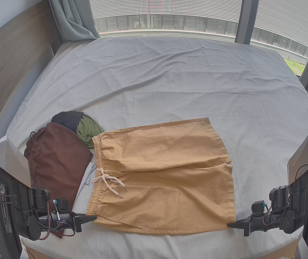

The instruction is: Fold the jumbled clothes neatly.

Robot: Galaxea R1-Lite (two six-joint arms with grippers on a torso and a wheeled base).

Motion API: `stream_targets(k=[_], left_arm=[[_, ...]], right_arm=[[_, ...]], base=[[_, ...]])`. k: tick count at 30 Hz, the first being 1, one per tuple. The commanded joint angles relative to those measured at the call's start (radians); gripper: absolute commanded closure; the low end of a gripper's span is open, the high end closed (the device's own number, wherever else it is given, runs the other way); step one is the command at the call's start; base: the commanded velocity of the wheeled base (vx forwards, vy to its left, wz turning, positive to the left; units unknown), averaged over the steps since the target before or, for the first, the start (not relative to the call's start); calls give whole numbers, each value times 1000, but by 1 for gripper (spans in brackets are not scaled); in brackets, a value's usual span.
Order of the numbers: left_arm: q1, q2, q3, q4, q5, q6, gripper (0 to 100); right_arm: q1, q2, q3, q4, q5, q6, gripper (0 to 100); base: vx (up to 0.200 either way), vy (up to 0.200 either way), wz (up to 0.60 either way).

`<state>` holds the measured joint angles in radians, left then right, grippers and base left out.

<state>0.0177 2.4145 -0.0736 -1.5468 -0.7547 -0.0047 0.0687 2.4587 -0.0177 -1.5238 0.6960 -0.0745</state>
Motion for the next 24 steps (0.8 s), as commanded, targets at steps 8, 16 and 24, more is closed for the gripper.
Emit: stream_targets(k=[8,16,24], left_arm=[[19,25,2,-1,-9,37,100],[8,-20,-5,-1,-37,26,100],[-19,-127,-5,-1,-46,-40,100]], right_arm=[[0,-6,18,14,23,-21,100],[2,-37,16,-12,63,-18,100],[3,-110,-11,-16,77,-11,100]], base=[[0,0,0],[0,0,0],[0,0,0]])
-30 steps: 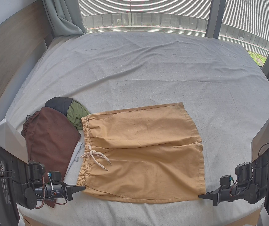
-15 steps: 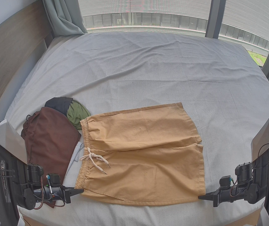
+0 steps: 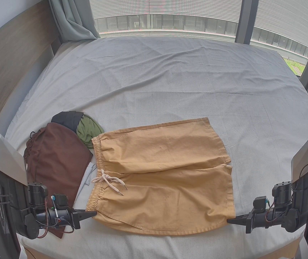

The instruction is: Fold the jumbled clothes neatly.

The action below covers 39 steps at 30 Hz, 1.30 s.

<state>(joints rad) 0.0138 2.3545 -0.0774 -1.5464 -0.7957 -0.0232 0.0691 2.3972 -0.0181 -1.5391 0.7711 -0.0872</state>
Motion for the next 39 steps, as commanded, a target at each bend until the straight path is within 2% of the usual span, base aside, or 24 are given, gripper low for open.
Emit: stream_targets(k=[1,12,14,18,39], left_arm=[[-23,-83,-1,-1,-10,-35,100],[-49,-162,-10,-1,-10,-106,100],[-68,-201,-24,-1,-8,-179,100],[-77,-236,-47,-1,-7,-248,100],[-64,-244,-102,-1,13,-285,100]], right_arm=[[4,-56,-16,-1,4,3,100],[26,-165,-31,-1,8,80,100],[35,-205,-34,-1,8,107,100],[41,-240,-40,-1,7,132,100],[70,-398,-20,2,4,167,100]], base=[[0,0,0],[0,0,0],[0,0,0],[0,0,0],[0,0,0]])
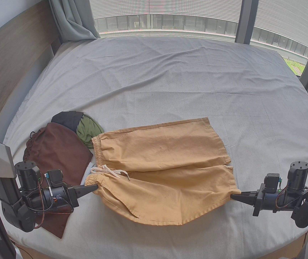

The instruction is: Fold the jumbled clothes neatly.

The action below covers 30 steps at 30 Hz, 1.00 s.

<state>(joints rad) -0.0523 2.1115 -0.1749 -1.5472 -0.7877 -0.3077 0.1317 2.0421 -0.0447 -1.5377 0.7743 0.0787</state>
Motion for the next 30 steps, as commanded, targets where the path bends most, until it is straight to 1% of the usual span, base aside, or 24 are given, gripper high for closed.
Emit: stream_targets(k=[1,10,14,16,20,28,30], left_arm=[[2,1,-8,-1,10,-1,100],[17,5,-41,-1,28,-7,100],[20,5,-63,-1,48,-42,100],[22,5,-86,-1,88,-71,100],[20,4,-104,-1,120,-94,100],[23,1,-126,-1,128,-102,100],[25,1,-130,-1,137,-103,100]], right_arm=[[11,-51,6,1,0,1,100],[17,-106,11,7,0,1,100],[23,-126,12,7,0,1,100],[25,-145,11,7,0,3,100],[23,-163,5,7,0,4,100],[16,-165,-26,-1,-1,41,100],[20,-165,-49,-2,-10,64,100]], base=[[0,0,0],[0,0,0],[0,0,0],[0,0,0],[0,0,0],[0,0,0],[0,0,0]])
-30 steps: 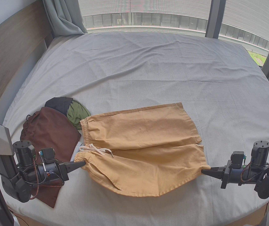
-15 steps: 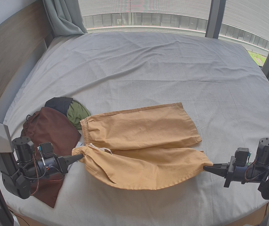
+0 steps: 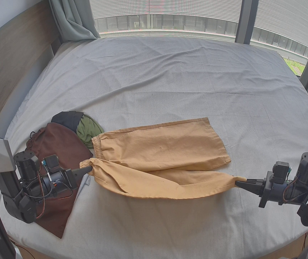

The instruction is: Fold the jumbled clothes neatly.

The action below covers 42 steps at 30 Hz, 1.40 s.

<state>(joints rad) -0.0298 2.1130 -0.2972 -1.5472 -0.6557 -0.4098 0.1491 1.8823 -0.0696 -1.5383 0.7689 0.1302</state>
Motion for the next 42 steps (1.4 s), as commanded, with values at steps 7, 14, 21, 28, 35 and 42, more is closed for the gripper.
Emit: stream_targets(k=[7,14,21,28,35,42], left_arm=[[2,-4,-10,-1,15,-1,100],[2,-4,-14,-1,16,-1,100],[4,-5,-19,-1,16,-1,100],[5,-7,-28,-2,19,-1,100],[10,-11,-62,-2,45,-1,100],[7,-39,-69,-1,68,-3,100]], right_arm=[[6,-25,-59,-2,-8,55,100],[29,-38,-90,0,-60,83,100],[33,-38,-108,-2,-69,85,100],[33,-38,-127,-2,-71,94,100],[41,-32,-202,-2,-128,138,100],[82,-25,-246,-2,-166,223,100]], base=[[0,0,0],[0,0,0],[0,0,0],[0,0,0],[0,0,0],[0,0,0]])
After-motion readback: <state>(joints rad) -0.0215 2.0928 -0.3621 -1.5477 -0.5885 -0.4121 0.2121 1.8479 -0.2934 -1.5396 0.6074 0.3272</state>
